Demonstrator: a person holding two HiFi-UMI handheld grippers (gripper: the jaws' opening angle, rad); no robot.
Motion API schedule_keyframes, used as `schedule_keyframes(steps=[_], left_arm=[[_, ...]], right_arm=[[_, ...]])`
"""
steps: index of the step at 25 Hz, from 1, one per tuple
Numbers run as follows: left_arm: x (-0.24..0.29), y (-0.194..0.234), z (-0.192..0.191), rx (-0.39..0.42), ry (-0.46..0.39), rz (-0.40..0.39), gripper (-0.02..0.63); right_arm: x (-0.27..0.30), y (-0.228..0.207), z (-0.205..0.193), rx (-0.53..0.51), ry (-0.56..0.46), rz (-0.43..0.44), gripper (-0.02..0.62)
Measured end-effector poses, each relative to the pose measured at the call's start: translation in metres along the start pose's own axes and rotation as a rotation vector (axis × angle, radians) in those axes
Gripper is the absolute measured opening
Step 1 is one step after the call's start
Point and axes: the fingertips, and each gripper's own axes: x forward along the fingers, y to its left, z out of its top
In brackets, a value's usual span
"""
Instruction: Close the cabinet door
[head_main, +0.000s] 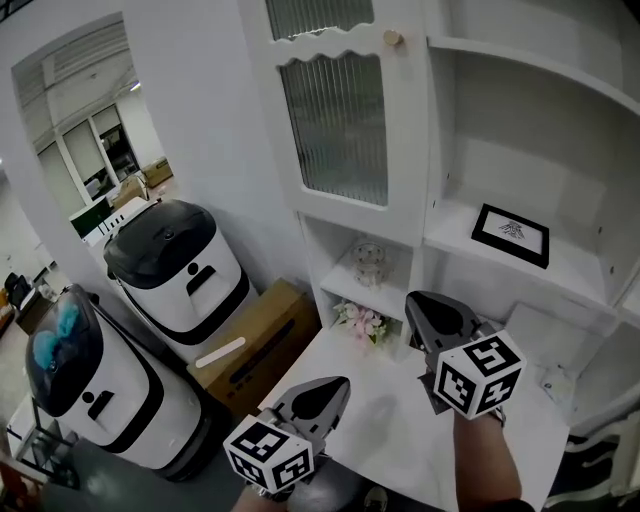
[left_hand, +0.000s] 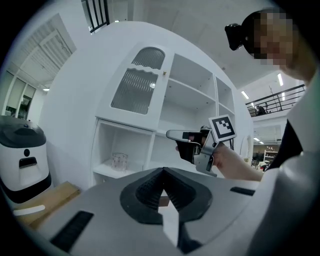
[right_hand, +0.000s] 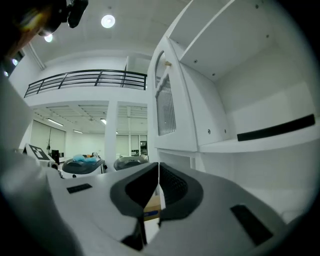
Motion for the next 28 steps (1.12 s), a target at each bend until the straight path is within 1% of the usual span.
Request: schedule_keyframes(steps=[4,13,21,28], left_arm=[[-0.016,-0.004,0.000,0.003,-0.002,-0.019,0.002],[-0.073,-0.013,-0.004,0.001,-0.006,-0.098,0.002],[-0.127,-0.032,-0.015,0.007,0.003,-0.172,0.002],[-0.168,-0.048,-0.029,0.015,0.015,-0.215,0.002]], right_arm=[[-0.015,0.020,-0.006,0.000,0.004,-0.021,0.008],[-0.055,0.077,-0.018,0.020,0.025,-0.106,0.006],[-0.099,0.134,-0.027,0.025,0.031,-0.177,0.005],[-0.130,0.176,-0.036,0.027,0.025,-0.218,0.005]])
